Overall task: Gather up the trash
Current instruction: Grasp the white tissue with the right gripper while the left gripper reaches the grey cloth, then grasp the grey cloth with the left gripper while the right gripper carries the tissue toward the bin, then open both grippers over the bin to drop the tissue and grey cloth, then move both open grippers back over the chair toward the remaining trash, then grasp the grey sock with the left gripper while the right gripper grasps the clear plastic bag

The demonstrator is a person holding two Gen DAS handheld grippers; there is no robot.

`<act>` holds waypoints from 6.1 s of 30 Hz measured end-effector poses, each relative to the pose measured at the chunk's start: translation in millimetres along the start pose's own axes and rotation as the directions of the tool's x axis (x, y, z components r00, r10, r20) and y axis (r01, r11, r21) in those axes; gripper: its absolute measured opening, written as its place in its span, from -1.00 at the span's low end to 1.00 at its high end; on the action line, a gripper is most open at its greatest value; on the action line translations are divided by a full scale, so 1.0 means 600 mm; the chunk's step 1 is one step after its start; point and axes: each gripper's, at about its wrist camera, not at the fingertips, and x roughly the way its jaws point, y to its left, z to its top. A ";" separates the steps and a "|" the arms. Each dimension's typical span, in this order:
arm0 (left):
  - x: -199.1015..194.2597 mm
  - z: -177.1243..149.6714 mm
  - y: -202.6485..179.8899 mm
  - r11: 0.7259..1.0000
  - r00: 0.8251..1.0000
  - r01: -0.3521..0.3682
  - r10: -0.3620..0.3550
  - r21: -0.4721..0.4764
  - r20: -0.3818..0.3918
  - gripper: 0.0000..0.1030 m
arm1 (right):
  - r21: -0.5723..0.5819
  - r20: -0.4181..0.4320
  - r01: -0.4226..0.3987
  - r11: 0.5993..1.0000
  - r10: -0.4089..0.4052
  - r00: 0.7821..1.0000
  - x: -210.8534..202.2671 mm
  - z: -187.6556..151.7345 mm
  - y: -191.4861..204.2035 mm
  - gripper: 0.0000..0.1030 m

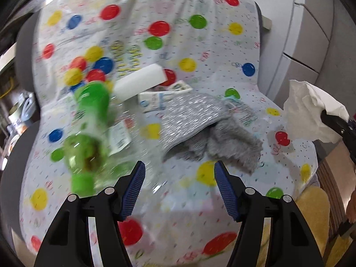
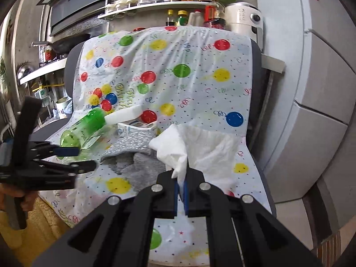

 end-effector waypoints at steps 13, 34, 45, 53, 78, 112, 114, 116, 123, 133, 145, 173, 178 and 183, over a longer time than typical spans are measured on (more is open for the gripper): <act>0.122 0.069 -0.042 0.982 0.990 -0.117 0.127 0.147 -0.065 -0.21 | 0.028 -0.011 -0.040 0.999 0.040 0.999 0.010 -0.002 -0.015 -0.92; -0.102 0.086 -0.065 0.987 0.968 0.155 -0.143 -0.042 0.208 -0.91 | 0.050 0.084 0.083 0.995 -0.087 0.993 -0.097 0.028 -0.070 -0.92; -0.058 0.026 -0.260 0.922 0.921 0.378 -0.384 0.084 0.067 -0.91 | 0.148 -0.053 0.322 0.935 -0.317 0.947 -0.200 -0.110 -0.191 -0.92; 0.013 -0.010 -0.442 0.850 0.873 0.487 -0.481 0.200 -0.080 -0.90 | 0.270 -0.186 0.454 0.849 -0.417 0.890 -0.244 -0.234 -0.306 -0.92; 0.193 -0.044 -0.641 0.817 0.836 0.530 -0.457 0.228 -0.304 -0.04 | 0.509 -0.375 0.411 0.756 -0.235 0.897 -0.130 -0.389 -0.484 -0.41; -0.049 -0.020 -0.025 0.996 0.997 -0.066 0.067 -0.053 0.028 0.15 | 0.166 -0.199 0.007 0.986 0.027 0.980 0.054 -0.025 -0.104 -0.01; -0.039 -0.013 -0.001 0.993 0.996 -0.084 0.086 -0.078 0.022 0.15 | 0.149 -0.228 0.003 0.989 0.031 0.973 0.095 -0.022 -0.102 -0.01; -0.029 -0.006 0.011 0.992 0.996 -0.091 0.092 -0.091 0.017 0.15 | 0.132 -0.248 -0.007 0.991 0.040 0.968 0.137 -0.016 -0.102 -0.01; 0.026 0.044 0.005 0.989 0.992 -0.129 0.129 -0.075 0.003 0.15 | 0.141 -0.307 -0.038 0.989 0.080 0.948 0.246 -0.001 -0.125 0.00; 0.088 0.065 -0.009 0.988 0.989 -0.145 0.142 -0.050 -0.045 0.15 | 0.215 -0.359 -0.081 0.973 0.155 0.920 0.318 -0.008 -0.156 -0.09; 0.092 0.053 -0.019 0.990 0.989 -0.138 0.136 -0.032 -0.065 0.15 | 0.295 -0.339 -0.247 0.923 0.343 0.876 0.290 -0.014 -0.120 -0.38; 0.103 0.045 -0.020 0.990 0.987 -0.138 0.137 -0.011 -0.090 0.15 | 0.320 -0.216 -0.267 0.909 0.344 0.914 0.295 0.045 -0.061 -0.95; 0.063 0.051 -0.009 0.990 0.989 -0.141 0.140 -0.015 -0.056 0.15 | 0.250 -0.159 -0.096 0.963 0.139 0.978 0.220 0.066 -0.093 -0.96; 0.038 0.064 -0.005 0.995 0.997 -0.067 0.066 -0.069 -0.026 0.23 | 0.174 -0.106 0.008 0.985 0.011 0.994 0.130 0.055 -0.109 -0.96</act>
